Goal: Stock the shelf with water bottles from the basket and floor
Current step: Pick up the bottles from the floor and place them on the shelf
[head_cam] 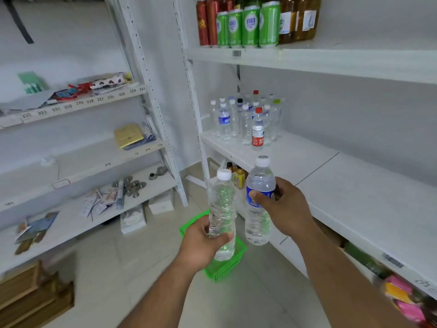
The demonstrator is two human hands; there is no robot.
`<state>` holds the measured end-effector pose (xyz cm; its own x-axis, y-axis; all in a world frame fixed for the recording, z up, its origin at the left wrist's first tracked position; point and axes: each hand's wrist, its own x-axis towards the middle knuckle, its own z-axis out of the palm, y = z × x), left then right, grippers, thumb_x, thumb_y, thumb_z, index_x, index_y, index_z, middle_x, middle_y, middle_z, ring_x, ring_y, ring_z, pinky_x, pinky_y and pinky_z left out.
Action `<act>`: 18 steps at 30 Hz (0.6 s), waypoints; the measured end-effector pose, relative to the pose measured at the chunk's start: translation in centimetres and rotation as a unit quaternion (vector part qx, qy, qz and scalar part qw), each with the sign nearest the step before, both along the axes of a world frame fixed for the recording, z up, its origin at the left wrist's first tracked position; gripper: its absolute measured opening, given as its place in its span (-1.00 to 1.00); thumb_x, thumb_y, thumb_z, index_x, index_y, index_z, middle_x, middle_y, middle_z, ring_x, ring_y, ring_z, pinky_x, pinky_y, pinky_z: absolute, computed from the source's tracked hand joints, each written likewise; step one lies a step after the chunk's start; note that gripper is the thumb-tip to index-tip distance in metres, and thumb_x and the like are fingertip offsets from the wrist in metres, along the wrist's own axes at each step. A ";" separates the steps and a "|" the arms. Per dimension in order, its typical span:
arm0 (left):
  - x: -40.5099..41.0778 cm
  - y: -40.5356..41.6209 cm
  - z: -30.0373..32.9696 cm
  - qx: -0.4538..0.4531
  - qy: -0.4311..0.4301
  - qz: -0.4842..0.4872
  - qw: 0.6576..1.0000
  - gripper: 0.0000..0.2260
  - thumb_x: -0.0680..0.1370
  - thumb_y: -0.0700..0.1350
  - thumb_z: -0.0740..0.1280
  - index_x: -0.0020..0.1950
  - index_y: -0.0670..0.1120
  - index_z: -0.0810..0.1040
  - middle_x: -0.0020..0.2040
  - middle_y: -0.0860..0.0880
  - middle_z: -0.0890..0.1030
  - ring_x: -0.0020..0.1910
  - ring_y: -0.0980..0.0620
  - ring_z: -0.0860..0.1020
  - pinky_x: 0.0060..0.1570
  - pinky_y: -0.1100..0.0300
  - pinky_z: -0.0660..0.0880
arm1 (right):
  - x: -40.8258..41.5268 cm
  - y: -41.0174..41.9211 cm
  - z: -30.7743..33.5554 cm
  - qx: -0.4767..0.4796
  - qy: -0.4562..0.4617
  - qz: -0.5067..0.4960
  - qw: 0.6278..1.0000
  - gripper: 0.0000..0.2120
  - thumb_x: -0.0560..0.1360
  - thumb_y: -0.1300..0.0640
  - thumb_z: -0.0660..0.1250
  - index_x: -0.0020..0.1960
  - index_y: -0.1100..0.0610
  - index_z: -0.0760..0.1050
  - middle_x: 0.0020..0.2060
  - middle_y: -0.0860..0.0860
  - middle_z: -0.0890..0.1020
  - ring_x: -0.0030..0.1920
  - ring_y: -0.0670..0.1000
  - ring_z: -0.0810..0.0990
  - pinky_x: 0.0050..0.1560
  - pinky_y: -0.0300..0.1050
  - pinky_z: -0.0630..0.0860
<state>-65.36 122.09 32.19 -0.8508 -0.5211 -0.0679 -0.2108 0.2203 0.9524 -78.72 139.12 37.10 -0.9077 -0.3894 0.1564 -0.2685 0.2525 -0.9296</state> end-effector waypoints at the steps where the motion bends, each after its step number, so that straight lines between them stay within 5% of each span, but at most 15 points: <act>1: -1.0 -0.6 0.2 -0.001 0.000 0.003 1.000 -0.78 0.39 -0.23 0.55 -0.01 -0.05 0.66 -0.14 0.01 0.73 -0.18 0.11 0.67 -0.07 0.22 0.58 | -1.1 -0.6 0.2 -0.002 0.000 0.002 1.000 -0.71 0.43 -0.04 0.52 0.13 -0.11 0.60 -0.07 -0.18 0.70 -0.08 -0.16 0.65 -0.04 -0.18 0.58; 9: -7.6 -5.6 0.7 0.008 0.004 -0.004 1.000 -0.77 0.39 -0.24 0.55 0.01 -0.08 0.65 -0.14 0.02 0.73 -0.17 0.16 0.67 -0.16 0.35 0.52 | -7.7 -5.7 1.0 0.002 0.013 0.009 1.000 -0.71 0.44 0.00 0.51 0.14 -0.13 0.58 -0.06 -0.27 0.66 -0.06 -0.35 0.59 -0.18 -0.48 0.46; 18: -14.5 -16.4 -0.8 -0.020 -0.008 -0.068 0.997 -0.78 0.40 -0.13 0.55 -0.01 0.07 0.65 -0.13 0.10 0.72 -0.11 0.16 0.67 -0.09 0.27 0.57 | -12.1 -14.8 -0.2 0.004 0.014 -0.051 0.999 -0.66 0.42 -0.03 0.52 0.18 -0.08 0.60 0.01 -0.19 0.69 0.02 -0.17 0.63 -0.01 -0.25 0.52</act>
<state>-79.84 105.66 31.37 -0.9131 -0.4028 -0.0636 -0.1914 0.2856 0.9391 -90.77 124.31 36.90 -0.9382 -0.2964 0.1785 -0.2660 0.2879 -0.9200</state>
